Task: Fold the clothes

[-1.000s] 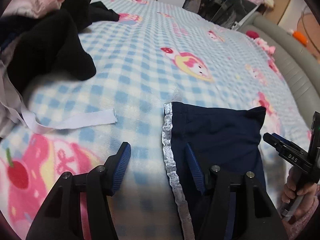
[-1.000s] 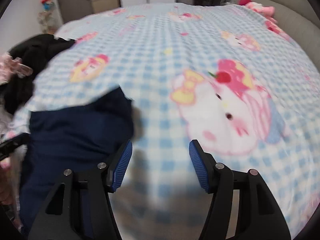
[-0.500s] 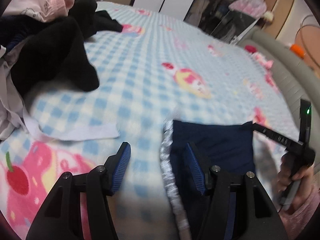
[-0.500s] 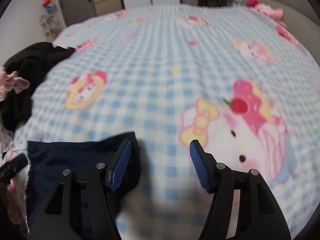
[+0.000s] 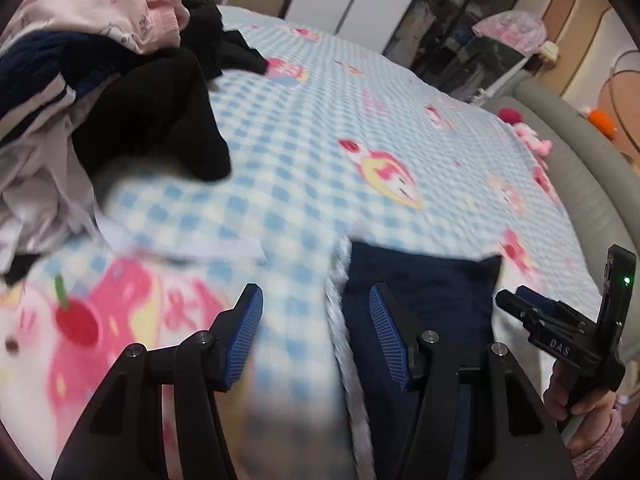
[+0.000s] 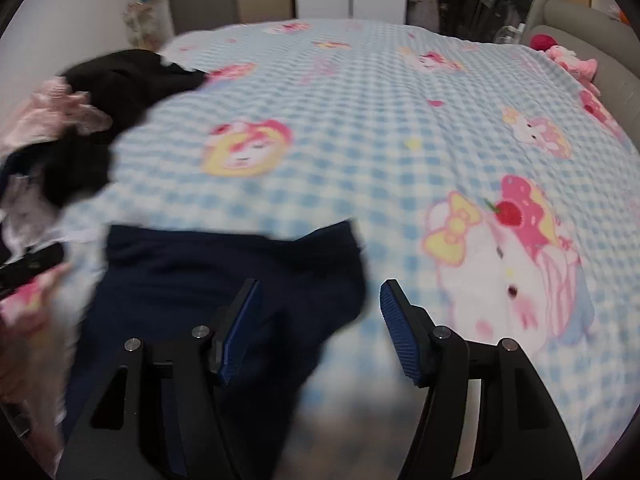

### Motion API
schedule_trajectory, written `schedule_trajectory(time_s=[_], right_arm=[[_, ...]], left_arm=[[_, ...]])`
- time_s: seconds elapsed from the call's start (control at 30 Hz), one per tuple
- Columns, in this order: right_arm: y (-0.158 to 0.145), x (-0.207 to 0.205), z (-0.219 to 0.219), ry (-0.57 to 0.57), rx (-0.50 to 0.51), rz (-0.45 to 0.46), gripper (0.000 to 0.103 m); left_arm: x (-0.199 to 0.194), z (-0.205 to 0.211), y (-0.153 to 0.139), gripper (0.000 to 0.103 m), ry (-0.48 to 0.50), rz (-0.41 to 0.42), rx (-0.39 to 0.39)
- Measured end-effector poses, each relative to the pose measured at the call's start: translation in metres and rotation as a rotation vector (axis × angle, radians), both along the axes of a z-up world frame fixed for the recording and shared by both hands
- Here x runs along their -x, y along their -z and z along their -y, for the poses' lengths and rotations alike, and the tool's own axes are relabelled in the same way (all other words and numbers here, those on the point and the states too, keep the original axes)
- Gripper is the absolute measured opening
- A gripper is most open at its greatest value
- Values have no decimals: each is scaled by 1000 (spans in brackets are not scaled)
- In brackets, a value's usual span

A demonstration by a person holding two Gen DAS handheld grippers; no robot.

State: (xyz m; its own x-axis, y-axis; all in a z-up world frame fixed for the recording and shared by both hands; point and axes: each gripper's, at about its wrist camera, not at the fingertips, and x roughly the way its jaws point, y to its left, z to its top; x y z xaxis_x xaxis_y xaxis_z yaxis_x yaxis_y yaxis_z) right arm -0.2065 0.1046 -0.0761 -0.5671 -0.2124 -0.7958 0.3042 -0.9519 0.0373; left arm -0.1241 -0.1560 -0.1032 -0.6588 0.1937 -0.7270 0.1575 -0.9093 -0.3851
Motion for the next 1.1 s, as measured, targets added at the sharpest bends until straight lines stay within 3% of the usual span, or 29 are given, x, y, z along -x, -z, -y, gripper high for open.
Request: schedule_trajectory(time_s=[0.2,0.3,0.43,0.47,0.53,0.63,0.7,0.8,0.93,0.97,1.1], right_arm=[[14,-67,-10,-79,123,92,63],[27,-96,-6,-111,118,120,63],[45,-116,-5,-115,53,153,63],[45,-120,-9,-114,57,164,63],[41,-127,-17,-113,80,185,63],[34,-133,-26,-115,159,216,63],[39,-133,-28,-114,177,234,63],[45,-136,-30,-97,163,238,63],[38,-140,-37,-45,138,195,62],[36,-140,-40,-34,143,181,63],[30,-140,-55,-6,219,176,63]], left_arm=[[-54,-38,1,58,72,51,-62],[-86,-56,9,58,102,88,-88],[-103,-74,28,58,85,239,76],[-108,-73,29,58,80,250,70],[-120,-70,23,58,84,225,-15],[-131,-63,19,58,95,178,-209],[-131,-59,24,58,74,174,-263],[-137,-55,21,58,39,151,-225],[-135,-51,28,57,-30,195,-107],[-135,-51,29,57,-31,196,-116],[-134,-56,26,59,91,125,-314]])
